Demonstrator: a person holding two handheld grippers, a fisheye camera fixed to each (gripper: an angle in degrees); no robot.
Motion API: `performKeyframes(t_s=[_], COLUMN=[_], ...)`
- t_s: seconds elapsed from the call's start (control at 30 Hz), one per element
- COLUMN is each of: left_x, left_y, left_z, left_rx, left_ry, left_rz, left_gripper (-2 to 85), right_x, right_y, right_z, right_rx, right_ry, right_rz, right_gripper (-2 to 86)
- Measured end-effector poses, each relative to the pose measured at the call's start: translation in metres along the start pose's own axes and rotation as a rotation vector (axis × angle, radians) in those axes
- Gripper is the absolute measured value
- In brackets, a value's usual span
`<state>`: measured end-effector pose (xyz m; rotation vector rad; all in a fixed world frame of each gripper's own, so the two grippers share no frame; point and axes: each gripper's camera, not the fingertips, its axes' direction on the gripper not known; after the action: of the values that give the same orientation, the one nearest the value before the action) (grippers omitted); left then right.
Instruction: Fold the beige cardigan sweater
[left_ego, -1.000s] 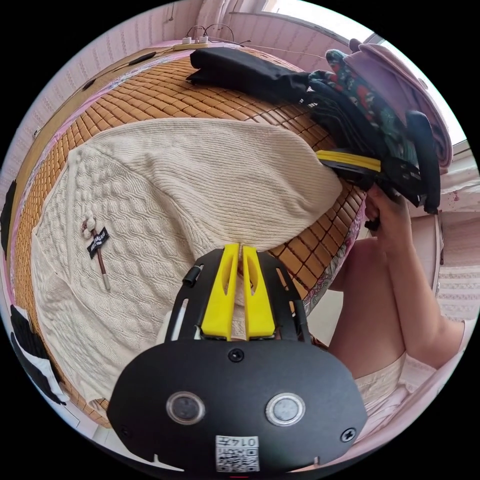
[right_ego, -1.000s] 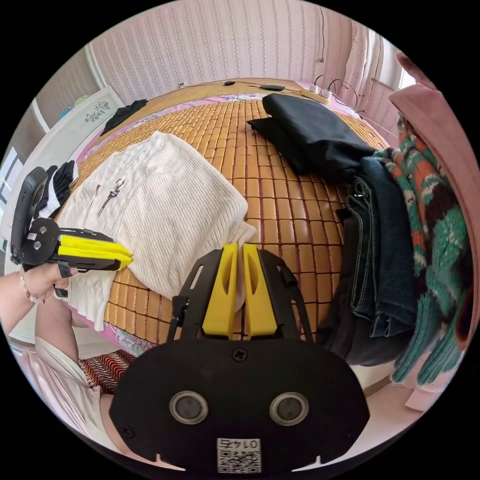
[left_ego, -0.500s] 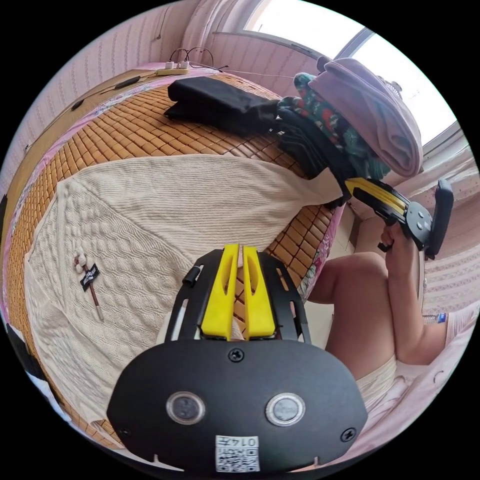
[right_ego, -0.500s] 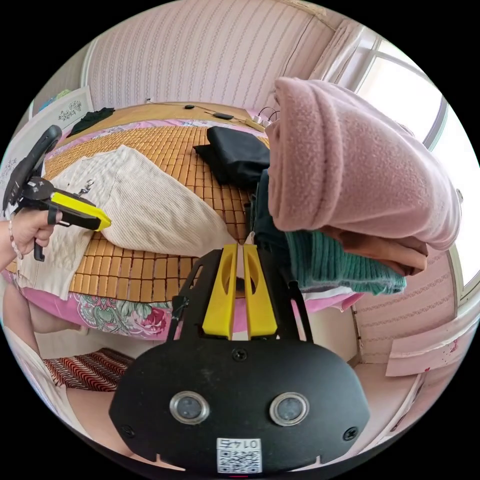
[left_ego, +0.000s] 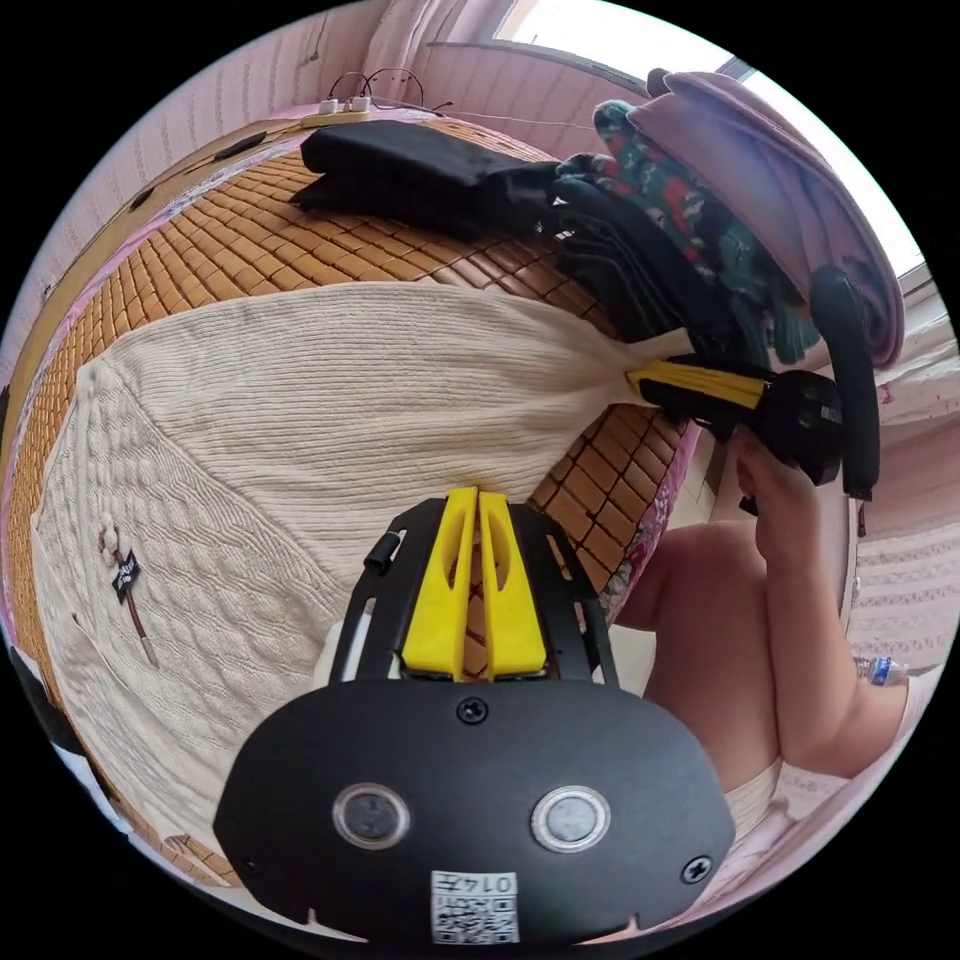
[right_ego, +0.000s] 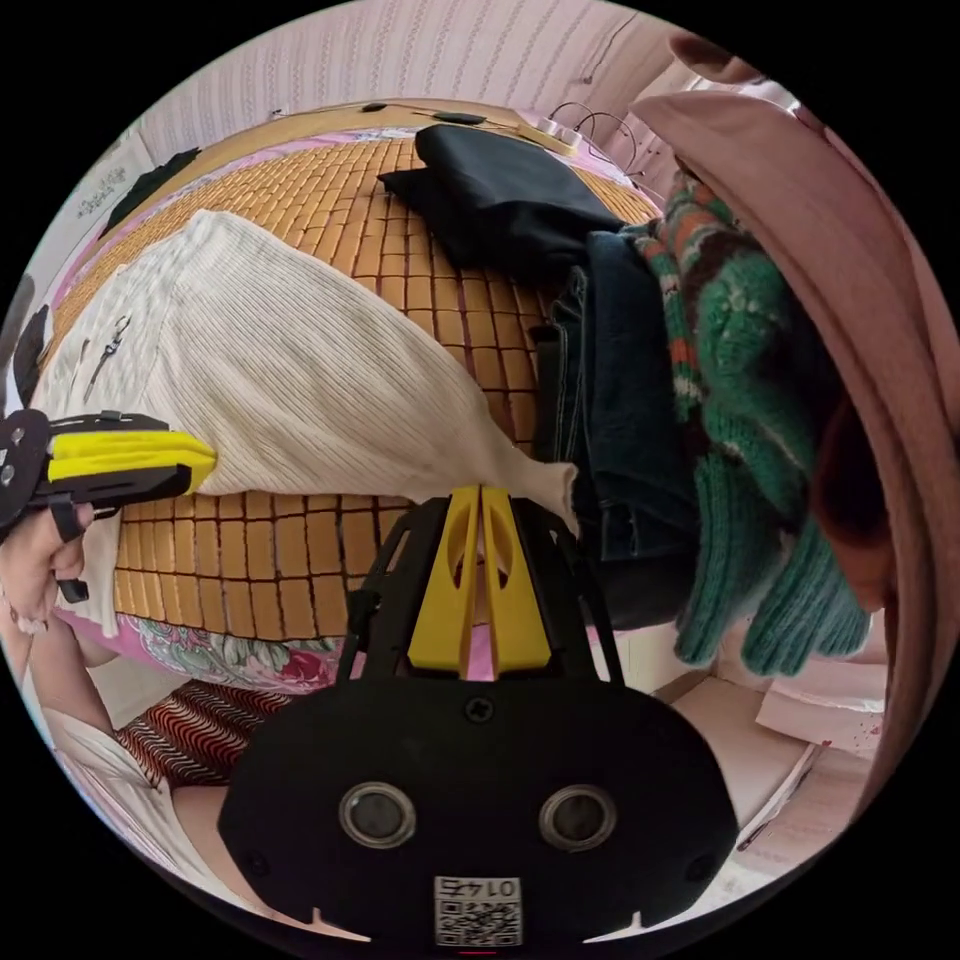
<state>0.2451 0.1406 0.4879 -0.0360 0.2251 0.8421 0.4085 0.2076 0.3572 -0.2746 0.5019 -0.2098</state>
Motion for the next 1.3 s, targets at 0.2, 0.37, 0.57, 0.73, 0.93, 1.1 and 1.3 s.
performKeyframes(t_s=[0.2,0.37,0.57,0.73,0.93,1.1,1.3], left_x=[-0.017,-0.065,-0.151,-0.209,-0.287,-0.372,-0.395], left_y=[0.100,0.261,0.482,0.620,0.709,0.734,0.743], left_z=[-0.059,-0.108,-0.145,-0.160,-0.167,-0.149,-0.128], left_rx=[0.077,0.095,0.146,0.314,0.496,0.348,0.291], left_ry=[-0.027,-0.196,-0.312,-0.311,-0.276,-0.299,-0.312], left_rz=[0.083,-0.067,-0.585,-0.903,-1.085,-1.102,-0.894], left_gripper=[-0.4,0.0,1.3,1.3,3.2,6.5,2.5], right_x=[-0.036,-0.121,-0.262,-0.394,-0.526,-0.617,-0.686], right_y=[-0.007,0.002,0.020,0.056,0.059,0.027,-0.010], right_z=[-0.012,-0.046,-0.078,-0.124,-0.154,-0.157,-0.133], right_rx=[0.066,0.329,0.364,0.474,0.632,0.536,0.276], right_ry=[0.021,0.070,0.054,0.005,-0.047,-0.183,-0.293], right_rz=[0.062,-0.094,-0.615,-1.060,-1.264,-1.319,-1.302], right_gripper=[-0.9,-0.9,-0.9,-1.0,-1.0,-1.0,-1.0])
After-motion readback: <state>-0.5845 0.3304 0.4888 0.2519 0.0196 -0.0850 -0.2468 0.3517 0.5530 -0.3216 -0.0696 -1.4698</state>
